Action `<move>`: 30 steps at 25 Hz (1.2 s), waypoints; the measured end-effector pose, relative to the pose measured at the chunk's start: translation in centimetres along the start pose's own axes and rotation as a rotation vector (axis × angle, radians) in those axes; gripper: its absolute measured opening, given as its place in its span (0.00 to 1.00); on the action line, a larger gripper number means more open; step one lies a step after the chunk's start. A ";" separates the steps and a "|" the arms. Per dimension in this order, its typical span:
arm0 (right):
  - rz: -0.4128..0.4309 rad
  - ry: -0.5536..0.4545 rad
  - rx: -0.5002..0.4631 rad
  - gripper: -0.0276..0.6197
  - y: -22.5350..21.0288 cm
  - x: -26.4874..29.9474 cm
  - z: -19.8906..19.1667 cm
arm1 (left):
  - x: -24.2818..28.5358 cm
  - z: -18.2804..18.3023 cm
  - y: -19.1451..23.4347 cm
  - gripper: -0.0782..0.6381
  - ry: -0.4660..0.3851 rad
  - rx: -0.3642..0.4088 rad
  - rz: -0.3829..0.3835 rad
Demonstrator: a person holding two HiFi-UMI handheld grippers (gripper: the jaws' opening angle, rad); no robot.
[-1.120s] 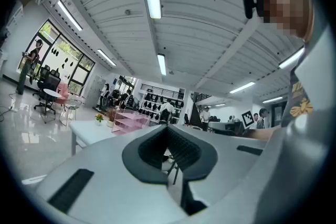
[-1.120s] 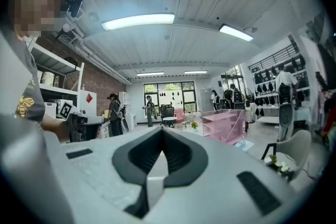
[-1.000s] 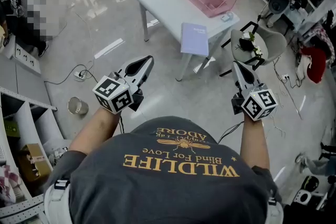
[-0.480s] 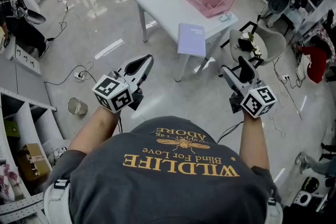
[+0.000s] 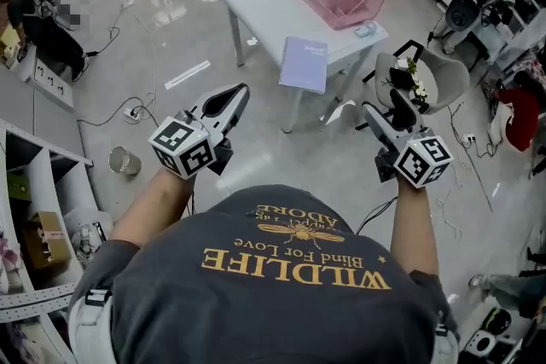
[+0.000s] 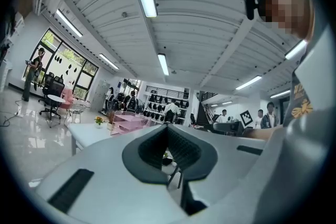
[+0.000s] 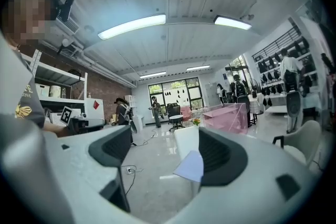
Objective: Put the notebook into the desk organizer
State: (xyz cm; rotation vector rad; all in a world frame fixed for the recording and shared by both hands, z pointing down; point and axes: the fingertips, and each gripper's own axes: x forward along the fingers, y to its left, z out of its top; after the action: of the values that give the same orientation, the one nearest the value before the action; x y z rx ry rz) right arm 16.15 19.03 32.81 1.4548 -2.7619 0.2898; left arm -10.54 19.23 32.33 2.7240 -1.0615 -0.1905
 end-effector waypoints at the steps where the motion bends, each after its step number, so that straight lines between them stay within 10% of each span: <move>1: 0.006 0.003 0.006 0.64 -0.6 -0.1 0.0 | 0.4 -0.2 -0.4 0.10 0.002 -0.003 0.004; 12: 0.033 0.025 0.046 0.64 -4.7 5.4 -1.0 | 5.0 -1.1 3.3 0.10 0.022 -0.007 -0.003; 30: -0.177 0.032 0.037 0.64 -12.5 29.6 2.1 | 22.5 2.8 28.5 0.10 0.041 -0.008 -0.272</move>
State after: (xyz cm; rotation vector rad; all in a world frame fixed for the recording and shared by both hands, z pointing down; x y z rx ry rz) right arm 9.69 -12.38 35.42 1.6745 -2.5935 0.3586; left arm -13.20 -16.95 35.51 2.8430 -0.6750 -0.1797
